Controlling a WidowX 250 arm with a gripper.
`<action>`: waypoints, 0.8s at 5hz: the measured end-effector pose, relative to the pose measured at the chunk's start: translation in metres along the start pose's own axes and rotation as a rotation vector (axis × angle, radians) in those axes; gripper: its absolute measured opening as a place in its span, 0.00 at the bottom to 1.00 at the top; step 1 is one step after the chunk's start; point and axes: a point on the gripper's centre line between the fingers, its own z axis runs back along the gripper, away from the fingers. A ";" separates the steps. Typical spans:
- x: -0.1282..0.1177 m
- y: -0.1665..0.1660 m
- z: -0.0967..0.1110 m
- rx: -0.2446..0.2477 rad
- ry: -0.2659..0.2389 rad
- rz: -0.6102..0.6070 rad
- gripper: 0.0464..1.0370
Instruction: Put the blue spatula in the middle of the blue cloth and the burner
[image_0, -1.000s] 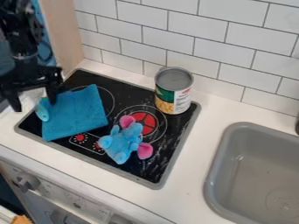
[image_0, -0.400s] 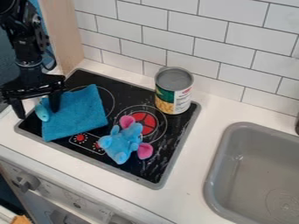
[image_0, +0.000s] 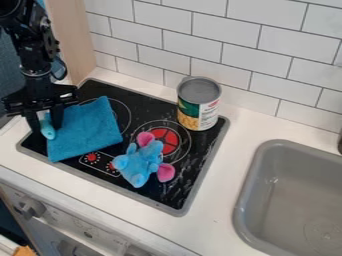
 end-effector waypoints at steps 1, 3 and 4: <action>0.000 0.000 0.000 0.000 -0.002 0.002 0.27; -0.001 0.003 0.001 0.010 0.008 0.017 0.27; 0.008 0.014 0.026 -0.044 -0.026 0.069 0.27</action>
